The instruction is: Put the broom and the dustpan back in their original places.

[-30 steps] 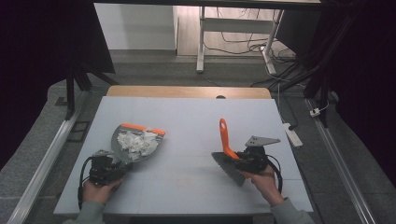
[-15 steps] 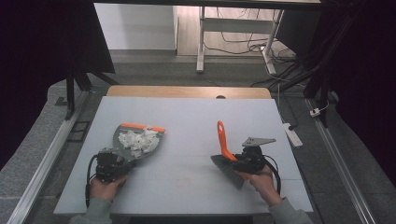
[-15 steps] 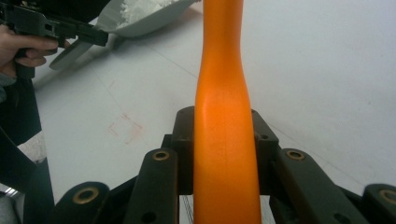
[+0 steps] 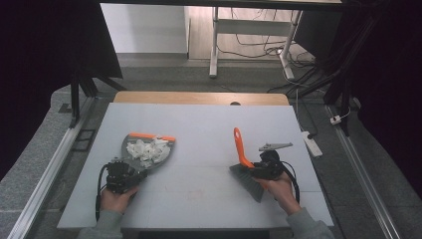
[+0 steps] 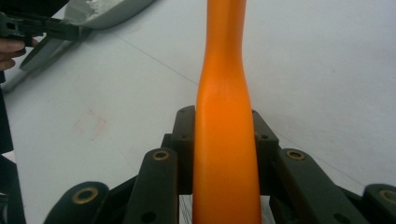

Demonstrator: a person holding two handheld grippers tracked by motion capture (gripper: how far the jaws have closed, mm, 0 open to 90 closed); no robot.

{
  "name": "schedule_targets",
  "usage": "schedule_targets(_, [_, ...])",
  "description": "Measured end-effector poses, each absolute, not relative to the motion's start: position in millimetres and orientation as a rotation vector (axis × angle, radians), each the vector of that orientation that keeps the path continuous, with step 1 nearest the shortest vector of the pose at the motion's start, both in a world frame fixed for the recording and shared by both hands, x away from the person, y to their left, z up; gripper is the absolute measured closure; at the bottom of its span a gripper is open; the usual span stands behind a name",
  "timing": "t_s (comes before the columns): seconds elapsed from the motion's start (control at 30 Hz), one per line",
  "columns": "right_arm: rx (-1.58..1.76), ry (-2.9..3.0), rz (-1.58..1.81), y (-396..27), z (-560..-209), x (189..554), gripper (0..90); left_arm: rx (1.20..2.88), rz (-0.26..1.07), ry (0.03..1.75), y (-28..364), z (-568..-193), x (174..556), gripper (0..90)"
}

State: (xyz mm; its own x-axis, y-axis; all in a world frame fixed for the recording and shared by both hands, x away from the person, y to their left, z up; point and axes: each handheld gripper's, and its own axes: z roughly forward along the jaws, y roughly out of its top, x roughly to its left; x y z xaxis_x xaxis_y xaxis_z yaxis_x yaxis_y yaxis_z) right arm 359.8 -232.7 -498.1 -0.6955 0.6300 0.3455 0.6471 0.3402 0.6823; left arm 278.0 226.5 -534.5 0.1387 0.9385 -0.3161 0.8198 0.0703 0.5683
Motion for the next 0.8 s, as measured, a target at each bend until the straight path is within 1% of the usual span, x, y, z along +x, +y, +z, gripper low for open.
schedule_targets(0.27, [-1.262, -2.600, -1.262, -234, -502, 368, 68.7, 1.763, 0.224, 1.687, 227, -535, 278, 60.7])
schedule_targets(0.4, [-1.291, -2.601, -1.246, -239, -505, 372, 67.9, 1.778, 0.231, 1.676, 226, -534, 278, 56.8])
schedule_targets(0.53, [-1.291, -2.600, -1.248, -240, -505, 373, 67.5, 1.778, 0.233, 1.673, 227, -534, 278, 49.1])
schedule_targets(0.67, [-1.298, -2.621, -1.241, -242, -506, 375, 65.1, 1.780, 0.250, 1.656, 229, -532, 275, 37.0])
schedule_targets(0.8, [-1.309, -2.624, -1.235, -244, -507, 376, 63.0, 1.789, 0.264, 1.617, 232, -529, 271, 31.5])
